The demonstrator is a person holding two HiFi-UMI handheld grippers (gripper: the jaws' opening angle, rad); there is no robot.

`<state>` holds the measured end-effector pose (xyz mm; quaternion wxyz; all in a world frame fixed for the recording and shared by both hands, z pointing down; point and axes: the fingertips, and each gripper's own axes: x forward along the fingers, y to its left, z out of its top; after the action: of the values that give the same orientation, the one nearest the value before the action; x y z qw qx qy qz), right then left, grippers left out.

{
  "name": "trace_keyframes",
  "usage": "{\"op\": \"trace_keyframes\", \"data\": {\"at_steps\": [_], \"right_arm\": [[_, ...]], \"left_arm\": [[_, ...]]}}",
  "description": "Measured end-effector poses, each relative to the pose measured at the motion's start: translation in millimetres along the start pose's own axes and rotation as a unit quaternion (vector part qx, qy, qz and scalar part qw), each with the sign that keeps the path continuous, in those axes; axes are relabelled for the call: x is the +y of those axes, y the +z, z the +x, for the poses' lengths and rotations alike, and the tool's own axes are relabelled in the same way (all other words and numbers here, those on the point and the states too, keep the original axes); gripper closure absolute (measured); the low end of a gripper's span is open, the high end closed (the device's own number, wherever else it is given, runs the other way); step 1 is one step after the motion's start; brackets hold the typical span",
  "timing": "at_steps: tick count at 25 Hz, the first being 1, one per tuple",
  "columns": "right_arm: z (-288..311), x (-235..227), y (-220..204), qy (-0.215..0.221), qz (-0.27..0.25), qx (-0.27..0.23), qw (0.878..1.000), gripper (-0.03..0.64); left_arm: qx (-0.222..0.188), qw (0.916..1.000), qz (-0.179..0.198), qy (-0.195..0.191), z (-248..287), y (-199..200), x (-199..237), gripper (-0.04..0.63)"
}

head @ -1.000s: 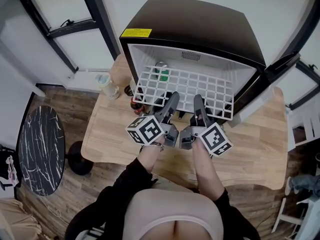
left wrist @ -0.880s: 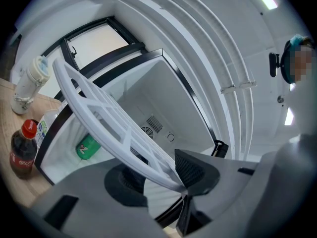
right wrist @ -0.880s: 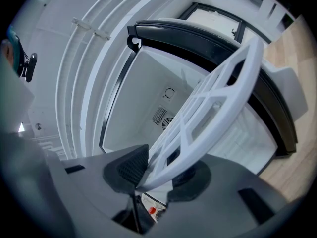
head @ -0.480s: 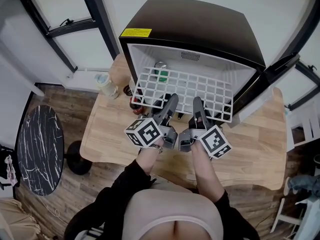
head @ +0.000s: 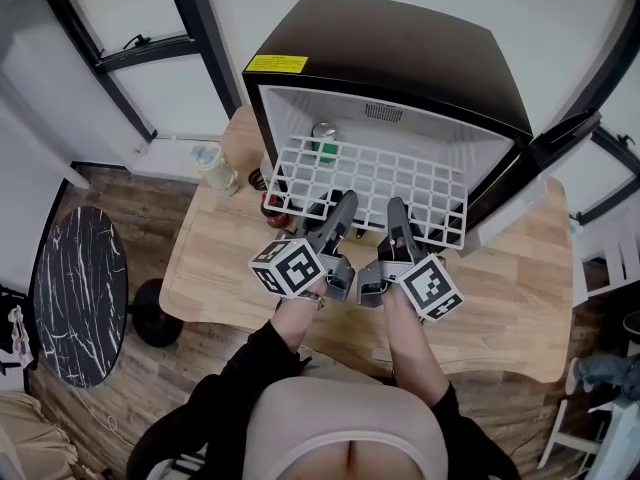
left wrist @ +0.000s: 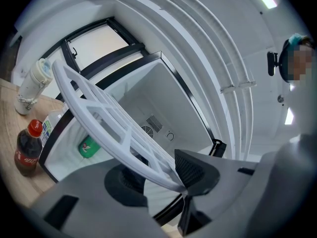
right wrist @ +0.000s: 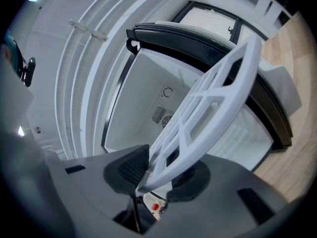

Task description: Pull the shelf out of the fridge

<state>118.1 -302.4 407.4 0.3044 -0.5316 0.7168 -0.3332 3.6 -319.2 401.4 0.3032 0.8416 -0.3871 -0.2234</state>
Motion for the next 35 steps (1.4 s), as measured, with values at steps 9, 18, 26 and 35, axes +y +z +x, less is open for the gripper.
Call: {"op": "trace_keyframes", "data": {"at_steps": [9, 18, 26, 35], "right_arm": [[-7, 1, -2, -0.001, 0.015, 0.003, 1.000, 0.495], [-14, 5, -4, 0.001, 0.015, 0.005, 1.000, 0.497], [-26, 9, -10, 0.004, 0.002, 0.011, 1.000, 0.506], [-37, 13, -14, 0.010, 0.024, 0.019, 0.999, 0.512]], "left_arm": [[-0.001, 1.0000, -0.002, 0.002, -6, -2, -2, 0.426], [-0.002, 1.0000, -0.006, 0.003, -13, -3, -5, 0.426], [-0.002, 0.9998, -0.016, 0.009, -24, -7, -5, 0.448], [0.001, 0.9998, -0.012, 0.015, -36, -10, -10, 0.448]]}}
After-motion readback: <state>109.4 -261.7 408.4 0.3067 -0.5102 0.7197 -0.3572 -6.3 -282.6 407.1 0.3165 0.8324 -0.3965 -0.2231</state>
